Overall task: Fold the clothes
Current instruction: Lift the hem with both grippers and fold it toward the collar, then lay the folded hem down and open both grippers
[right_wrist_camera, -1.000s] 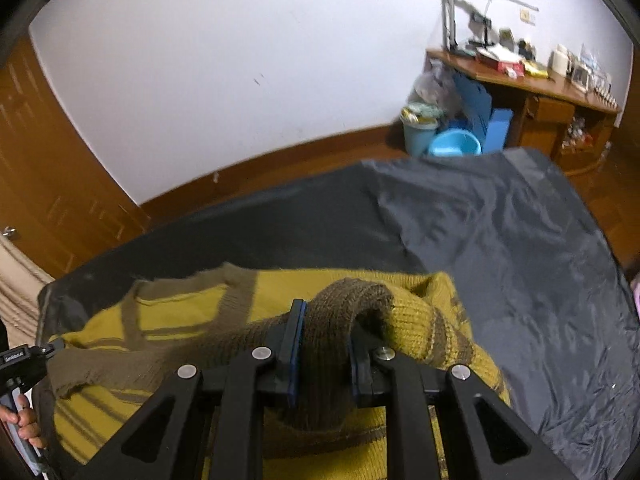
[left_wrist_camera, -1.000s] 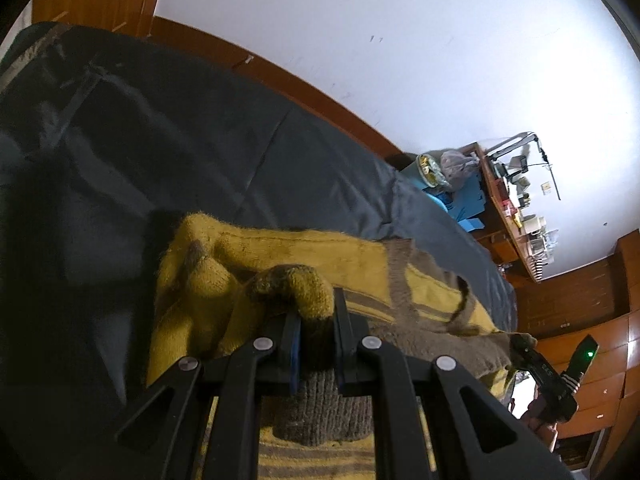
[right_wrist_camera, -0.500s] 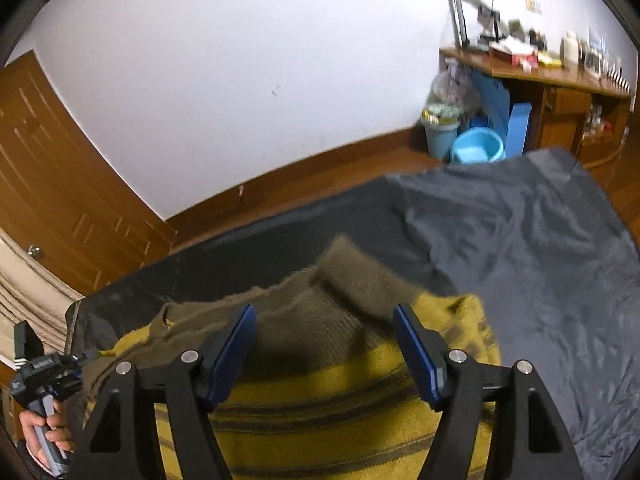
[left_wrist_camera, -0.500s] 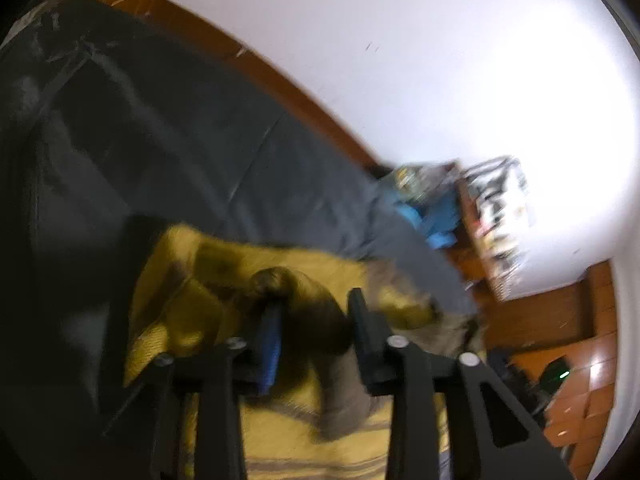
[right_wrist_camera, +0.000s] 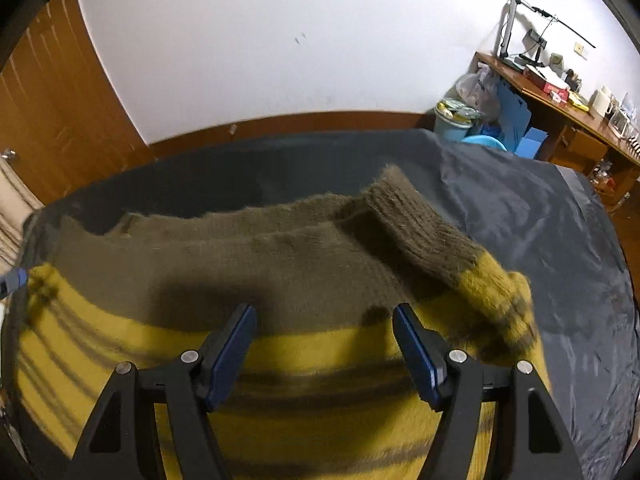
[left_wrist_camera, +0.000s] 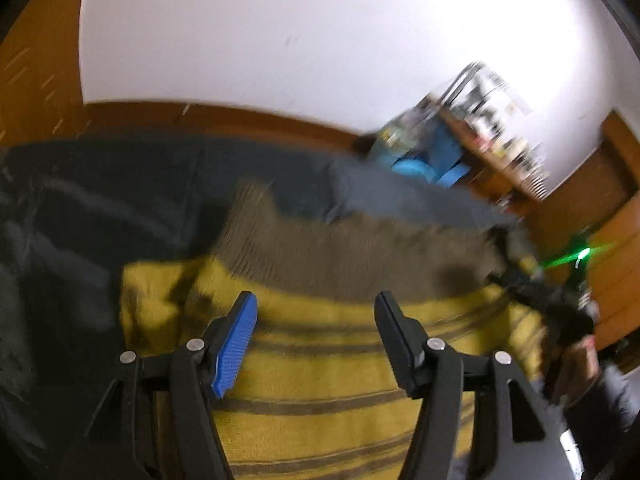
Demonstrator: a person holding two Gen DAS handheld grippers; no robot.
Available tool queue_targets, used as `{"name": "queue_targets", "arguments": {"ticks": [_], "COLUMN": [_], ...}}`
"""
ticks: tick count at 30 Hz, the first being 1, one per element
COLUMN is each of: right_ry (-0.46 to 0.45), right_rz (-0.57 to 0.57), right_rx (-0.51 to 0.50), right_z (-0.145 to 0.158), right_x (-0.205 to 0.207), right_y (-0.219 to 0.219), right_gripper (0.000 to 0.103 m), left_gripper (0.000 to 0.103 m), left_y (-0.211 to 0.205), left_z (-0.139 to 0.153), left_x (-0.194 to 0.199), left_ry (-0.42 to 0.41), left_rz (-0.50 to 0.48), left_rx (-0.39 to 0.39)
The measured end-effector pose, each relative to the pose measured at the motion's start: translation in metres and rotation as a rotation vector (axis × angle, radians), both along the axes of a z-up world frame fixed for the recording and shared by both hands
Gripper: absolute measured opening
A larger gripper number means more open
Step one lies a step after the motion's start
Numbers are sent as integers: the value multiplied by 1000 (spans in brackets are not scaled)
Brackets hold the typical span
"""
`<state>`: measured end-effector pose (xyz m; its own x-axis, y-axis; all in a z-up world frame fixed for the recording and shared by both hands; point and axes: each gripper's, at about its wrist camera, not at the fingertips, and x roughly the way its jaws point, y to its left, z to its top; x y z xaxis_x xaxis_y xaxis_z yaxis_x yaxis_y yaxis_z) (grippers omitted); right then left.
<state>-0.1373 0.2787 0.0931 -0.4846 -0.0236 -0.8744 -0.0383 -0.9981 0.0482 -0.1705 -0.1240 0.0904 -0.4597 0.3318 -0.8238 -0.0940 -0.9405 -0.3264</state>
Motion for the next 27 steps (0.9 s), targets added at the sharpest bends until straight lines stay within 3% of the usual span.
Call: {"name": "queue_targets", "arguments": {"ticks": [2, 7, 11, 14, 18, 23, 27], "right_ry": [-14, -47, -41, -18, -90, -43, 22], "right_rz": [-9, -18, -84, -129, -120, -68, -3], "right_rx": [6, 14, -24, -73, -68, 13, 34], "right_z": [-6, -15, 0, 11, -7, 16, 39], "right_x": [-4, -10, -8, 9, 26, 34, 50], "right_y": [6, 15, 25, 41, 59, 41, 16], "right_gripper": [73, 73, 73, 73, 73, 73, 73], "left_gripper": [64, 65, 65, 65, 65, 66, 76], "left_y": [-7, -8, -16, -18, -10, 4, 13], "left_z": [-24, -25, -23, -28, -22, 5, 19], "left_x": [-4, 0, 1, 4, 3, 18, 37], "left_ry": [-66, -40, -45, -27, -23, 33, 72], "left_rz": [43, 24, 51, 33, 15, -27, -74], "left_rx": [-77, -97, -32, -37, -112, -132, -164]}}
